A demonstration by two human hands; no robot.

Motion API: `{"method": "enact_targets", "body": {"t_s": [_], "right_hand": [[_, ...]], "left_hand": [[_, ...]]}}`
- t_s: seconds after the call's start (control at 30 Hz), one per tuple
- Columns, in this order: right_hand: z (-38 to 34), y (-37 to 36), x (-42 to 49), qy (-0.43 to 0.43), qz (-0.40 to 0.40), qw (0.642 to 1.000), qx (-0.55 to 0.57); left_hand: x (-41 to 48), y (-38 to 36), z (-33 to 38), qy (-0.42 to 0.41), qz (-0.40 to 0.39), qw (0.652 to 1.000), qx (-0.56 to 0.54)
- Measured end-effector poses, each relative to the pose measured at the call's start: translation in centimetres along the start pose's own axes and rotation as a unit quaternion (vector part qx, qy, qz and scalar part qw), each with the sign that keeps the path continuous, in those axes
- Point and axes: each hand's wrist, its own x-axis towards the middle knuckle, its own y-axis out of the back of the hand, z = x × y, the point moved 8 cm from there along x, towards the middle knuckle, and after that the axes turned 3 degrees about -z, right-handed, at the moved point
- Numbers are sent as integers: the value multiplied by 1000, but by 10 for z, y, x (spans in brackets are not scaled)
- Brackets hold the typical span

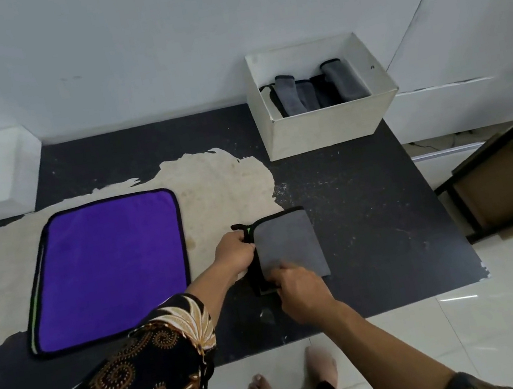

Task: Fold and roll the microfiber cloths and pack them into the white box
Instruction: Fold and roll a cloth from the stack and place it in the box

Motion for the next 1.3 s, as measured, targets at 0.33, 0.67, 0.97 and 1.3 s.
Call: {"method": "enact_targets", "body": {"t_s": [0.33, 0.67, 0.97, 1.3], "right_hand": [[-4, 1, -5, 8, 19, 999, -30], [26, 11, -27, -133, 48, 990, -31], [20, 15, -17, -85, 71, 986, -126], [31, 7, 18, -71, 20, 990, -118]], "left_hand": [[-26, -12, 5, 9, -26, 987, 159], [-46, -14, 8, -10, -17, 985, 172], [-81, -27, 37, -219, 119, 859, 448], [-59, -44, -5, -163, -25, 823, 543]]}}
